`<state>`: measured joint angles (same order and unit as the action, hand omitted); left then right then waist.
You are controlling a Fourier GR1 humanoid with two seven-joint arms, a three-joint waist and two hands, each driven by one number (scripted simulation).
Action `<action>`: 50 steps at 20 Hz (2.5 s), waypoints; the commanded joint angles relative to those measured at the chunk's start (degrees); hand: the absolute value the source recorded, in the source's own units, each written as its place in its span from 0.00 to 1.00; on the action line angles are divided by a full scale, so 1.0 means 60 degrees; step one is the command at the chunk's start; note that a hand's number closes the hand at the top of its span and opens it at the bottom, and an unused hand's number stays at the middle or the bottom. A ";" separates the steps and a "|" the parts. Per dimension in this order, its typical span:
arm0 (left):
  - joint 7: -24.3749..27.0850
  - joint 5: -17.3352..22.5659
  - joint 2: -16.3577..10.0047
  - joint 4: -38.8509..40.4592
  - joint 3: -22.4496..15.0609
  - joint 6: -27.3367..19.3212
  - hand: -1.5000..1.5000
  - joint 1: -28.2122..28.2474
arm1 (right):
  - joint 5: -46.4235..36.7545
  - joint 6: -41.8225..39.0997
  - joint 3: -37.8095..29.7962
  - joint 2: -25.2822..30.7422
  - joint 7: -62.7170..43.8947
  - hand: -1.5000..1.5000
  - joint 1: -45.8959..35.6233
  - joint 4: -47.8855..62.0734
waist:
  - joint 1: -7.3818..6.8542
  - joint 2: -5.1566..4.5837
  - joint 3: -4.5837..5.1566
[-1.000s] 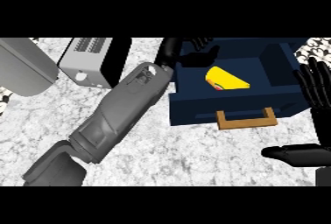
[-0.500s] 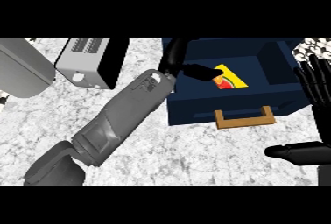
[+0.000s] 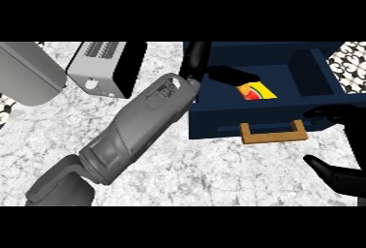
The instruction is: Pick up the cup, place it into the drawer and close the drawer
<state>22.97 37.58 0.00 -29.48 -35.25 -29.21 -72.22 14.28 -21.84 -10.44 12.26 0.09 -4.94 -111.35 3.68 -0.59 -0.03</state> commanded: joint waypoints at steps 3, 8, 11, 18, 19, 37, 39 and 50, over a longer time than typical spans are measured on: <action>-0.0252 0.0171 -0.0045 -0.0390 0.0579 -0.0061 0.00 -0.0321 | -0.0804 -0.0892 -0.0036 0.1142 0.0032 1.00 0.0388 -0.0424 | -0.0458 0.0108 0.0006; -0.0968 0.0212 -0.0623 -0.1416 0.0978 -0.0071 0.00 0.0139 | -0.1452 -0.0860 0.0218 0.1226 -0.0455 1.00 0.0865 -0.1166 | -0.0632 0.0167 0.0008; -0.1280 0.0015 -0.1284 -0.2389 0.0890 -0.0025 0.00 0.0762 | -0.3069 -0.0418 0.0791 0.0824 0.0215 1.00 0.0954 -0.0861 | -0.0790 0.0177 0.0006; -0.1675 -0.0103 -0.2431 -0.4595 0.1231 0.0091 0.00 0.2500 | -0.4629 0.0328 0.1507 0.0636 -0.0612 1.00 0.0136 -0.0543 | -0.0824 0.0166 0.0008; -0.1442 -0.0015 -0.2889 -0.4552 0.1465 0.0462 0.00 0.2850 | -0.5001 0.0435 0.1538 0.0631 0.0015 1.00 0.0195 0.0026 | -0.0844 0.0142 0.0006; -0.1607 0.0322 -0.4786 -0.7320 0.2510 0.1897 0.00 0.6260 | -1.1086 0.3704 0.4058 0.0448 0.2213 1.00 -0.2683 0.7064 | -0.0994 0.0047 -0.0005; -0.1432 0.0537 -0.5167 -0.7633 0.2887 0.2361 0.00 0.6821 | -1.1100 0.3773 0.3777 0.0116 0.2076 1.00 -0.3669 0.8251 | -0.1081 0.0040 -0.0003; -0.1272 0.0476 -0.5549 -0.8159 0.3540 0.3331 0.00 0.7874 | -1.0820 0.4919 0.2131 -0.0124 0.3729 1.00 -0.6952 1.4028 | -0.1255 -0.0084 -0.0015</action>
<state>15.25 39.80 -31.85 -76.97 -15.38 -11.56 -27.32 -51.18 6.33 5.33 11.69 20.49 -41.06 -37.99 -2.89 -0.44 0.13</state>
